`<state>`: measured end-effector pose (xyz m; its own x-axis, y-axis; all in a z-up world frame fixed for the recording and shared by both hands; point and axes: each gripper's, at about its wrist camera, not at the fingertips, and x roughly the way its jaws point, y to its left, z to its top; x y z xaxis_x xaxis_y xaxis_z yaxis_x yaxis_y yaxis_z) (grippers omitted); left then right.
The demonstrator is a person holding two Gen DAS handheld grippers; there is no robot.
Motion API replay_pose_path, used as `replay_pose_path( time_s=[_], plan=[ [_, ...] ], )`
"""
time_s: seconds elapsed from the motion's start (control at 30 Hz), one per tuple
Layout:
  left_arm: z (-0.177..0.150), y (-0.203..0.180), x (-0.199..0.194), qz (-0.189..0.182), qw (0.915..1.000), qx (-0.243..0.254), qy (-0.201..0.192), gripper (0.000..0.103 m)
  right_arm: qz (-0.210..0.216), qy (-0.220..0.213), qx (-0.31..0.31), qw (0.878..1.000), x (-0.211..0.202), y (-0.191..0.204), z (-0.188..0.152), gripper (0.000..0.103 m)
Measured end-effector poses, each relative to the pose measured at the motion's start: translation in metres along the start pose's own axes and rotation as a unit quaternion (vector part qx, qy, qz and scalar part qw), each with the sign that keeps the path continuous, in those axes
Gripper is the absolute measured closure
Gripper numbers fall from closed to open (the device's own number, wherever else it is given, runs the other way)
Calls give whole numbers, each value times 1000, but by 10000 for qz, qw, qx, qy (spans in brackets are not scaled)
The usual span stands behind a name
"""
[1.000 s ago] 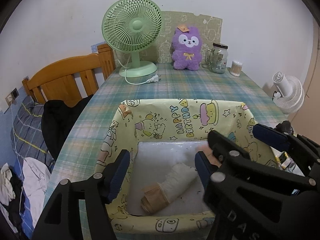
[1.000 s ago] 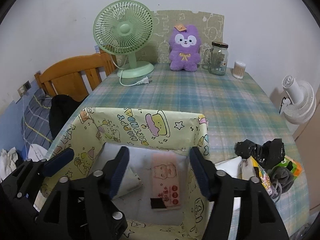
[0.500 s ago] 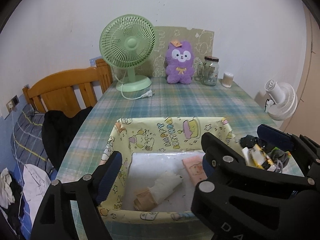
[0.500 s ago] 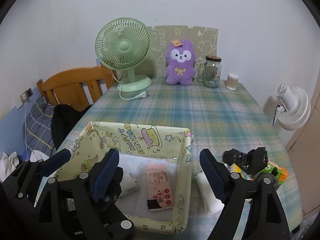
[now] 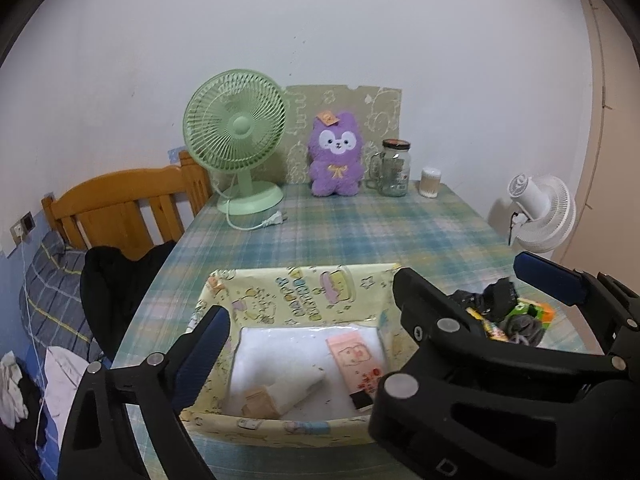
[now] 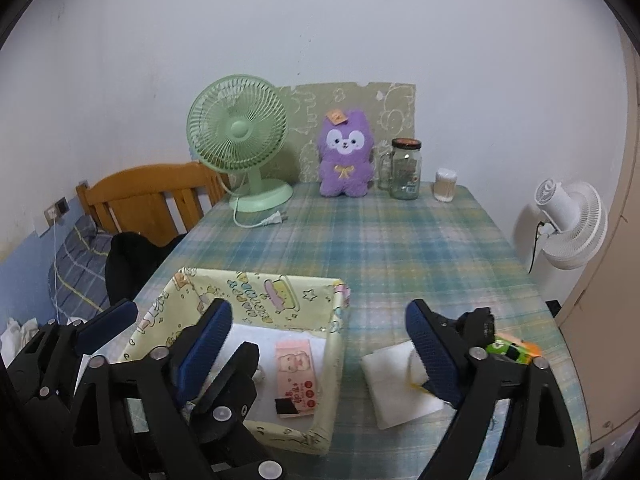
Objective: Organize soft objects
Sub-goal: 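Withdraw both tools from the box back toward the pile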
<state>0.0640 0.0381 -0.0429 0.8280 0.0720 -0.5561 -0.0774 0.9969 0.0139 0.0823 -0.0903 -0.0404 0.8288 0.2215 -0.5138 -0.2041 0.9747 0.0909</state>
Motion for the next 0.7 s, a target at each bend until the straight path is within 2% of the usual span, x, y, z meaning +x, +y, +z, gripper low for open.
replay_pose_path(
  time_s=[0.23, 0.37, 0.7],
  plan=[
    [3, -17, -14, -295, 9994, -30, -162, 0, 22, -251, 94, 9996, -21, -18, 3, 5],
    [5, -29, -19, -322, 9992, 35, -217, 0, -150, -349, 77, 9992, -32, -27, 2, 2],
    [4, -58, -24, -542, 9983, 164, -148, 0, -362, -425, -1, 9984, -49, -52, -1, 1]
  ],
)
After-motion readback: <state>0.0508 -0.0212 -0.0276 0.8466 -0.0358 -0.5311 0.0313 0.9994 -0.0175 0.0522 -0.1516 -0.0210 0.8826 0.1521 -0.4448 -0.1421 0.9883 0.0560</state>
